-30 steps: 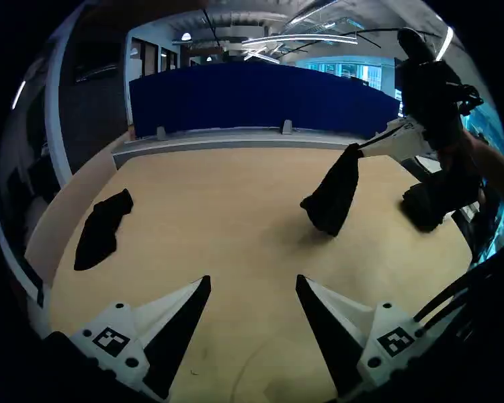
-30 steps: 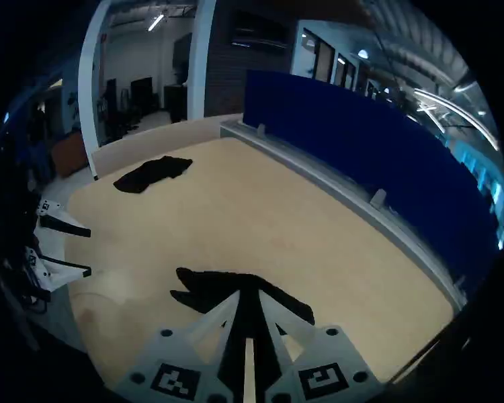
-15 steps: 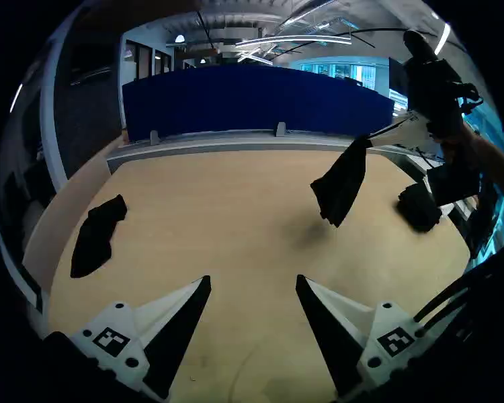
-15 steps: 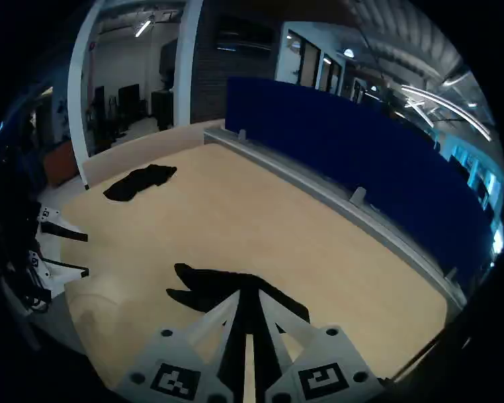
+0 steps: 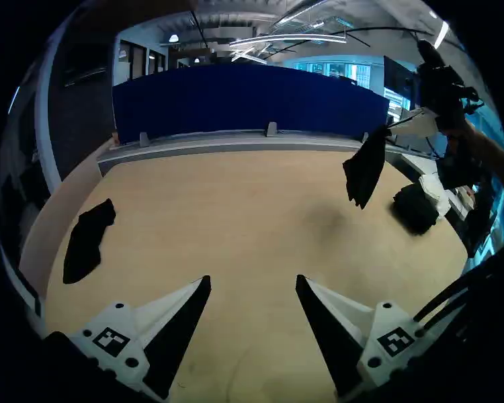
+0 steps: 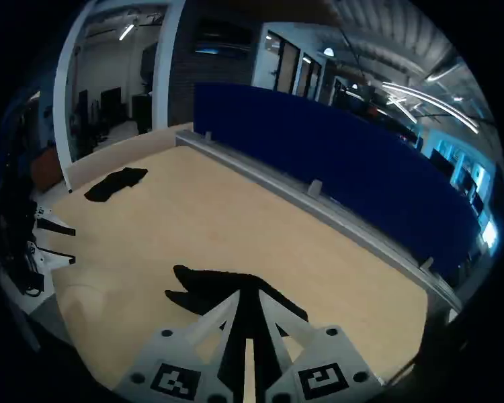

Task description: Fold towel

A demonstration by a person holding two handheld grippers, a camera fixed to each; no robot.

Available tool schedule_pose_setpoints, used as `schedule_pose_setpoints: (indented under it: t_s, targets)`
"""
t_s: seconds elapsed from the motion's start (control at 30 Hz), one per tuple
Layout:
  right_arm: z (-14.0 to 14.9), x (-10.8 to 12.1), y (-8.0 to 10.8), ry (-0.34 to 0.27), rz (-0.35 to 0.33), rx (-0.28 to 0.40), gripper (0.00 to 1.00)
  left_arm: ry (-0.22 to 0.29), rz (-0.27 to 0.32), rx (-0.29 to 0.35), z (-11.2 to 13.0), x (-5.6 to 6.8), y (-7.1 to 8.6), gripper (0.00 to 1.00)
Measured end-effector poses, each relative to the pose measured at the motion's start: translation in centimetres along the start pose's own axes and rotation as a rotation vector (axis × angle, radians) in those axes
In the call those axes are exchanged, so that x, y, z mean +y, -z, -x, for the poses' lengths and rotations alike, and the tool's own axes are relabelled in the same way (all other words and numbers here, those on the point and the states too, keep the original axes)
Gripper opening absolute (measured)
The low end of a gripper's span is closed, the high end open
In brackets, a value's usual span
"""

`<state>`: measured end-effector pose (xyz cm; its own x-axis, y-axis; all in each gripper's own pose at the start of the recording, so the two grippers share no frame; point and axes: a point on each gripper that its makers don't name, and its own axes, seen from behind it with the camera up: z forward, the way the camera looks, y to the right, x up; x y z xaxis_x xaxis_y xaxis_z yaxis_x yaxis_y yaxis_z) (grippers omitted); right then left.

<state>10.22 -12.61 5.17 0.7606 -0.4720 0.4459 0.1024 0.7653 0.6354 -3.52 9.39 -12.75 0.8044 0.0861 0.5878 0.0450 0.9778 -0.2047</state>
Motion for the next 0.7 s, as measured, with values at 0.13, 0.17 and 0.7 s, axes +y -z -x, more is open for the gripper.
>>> schedule_pose_setpoints:
  t_s: [0.13,0.17,0.7]
  targets:
    - [0.8,3.2,1.4,-0.004,0.028,-0.003,0.04,-0.006,-0.002,-0.003,-0.2,0.5,-0.3,0.94]
    - [1.0,3.9,1.7,-0.005,0.034,-0.004,0.04,-0.006,-0.003,-0.004,-0.2,0.6,-0.3,0.94]
    - [5.3,15.4,5.7,-0.029,0.128,-0.031,0.04,-0.003,-0.028,-0.029,-0.4,2.0,-1.1,0.94]
